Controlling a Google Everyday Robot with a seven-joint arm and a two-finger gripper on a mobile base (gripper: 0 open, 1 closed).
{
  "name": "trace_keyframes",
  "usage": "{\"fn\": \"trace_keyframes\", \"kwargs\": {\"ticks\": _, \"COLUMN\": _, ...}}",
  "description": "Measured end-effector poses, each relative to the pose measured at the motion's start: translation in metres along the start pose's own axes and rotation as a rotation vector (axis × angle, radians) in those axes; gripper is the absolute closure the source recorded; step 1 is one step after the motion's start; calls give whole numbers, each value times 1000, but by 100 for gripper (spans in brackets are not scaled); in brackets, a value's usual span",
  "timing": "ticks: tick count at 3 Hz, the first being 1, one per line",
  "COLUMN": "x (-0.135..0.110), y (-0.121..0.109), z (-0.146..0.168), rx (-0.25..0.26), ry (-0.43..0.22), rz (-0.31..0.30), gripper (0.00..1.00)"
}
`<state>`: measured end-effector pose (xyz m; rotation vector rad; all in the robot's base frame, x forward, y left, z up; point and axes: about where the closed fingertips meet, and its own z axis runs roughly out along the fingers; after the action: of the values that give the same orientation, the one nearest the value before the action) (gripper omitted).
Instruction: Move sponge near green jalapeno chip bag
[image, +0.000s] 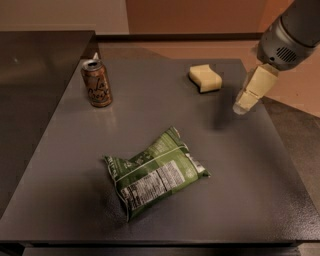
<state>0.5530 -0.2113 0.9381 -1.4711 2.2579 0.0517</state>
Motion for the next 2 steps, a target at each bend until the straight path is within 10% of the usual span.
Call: {"fn": "trace_keyframes", "kwargs": {"ticks": 2, "x": -24, "y": -47, "z": 54, "rx": 24, "ry": -81, "rz": 134, "gripper": 0}}
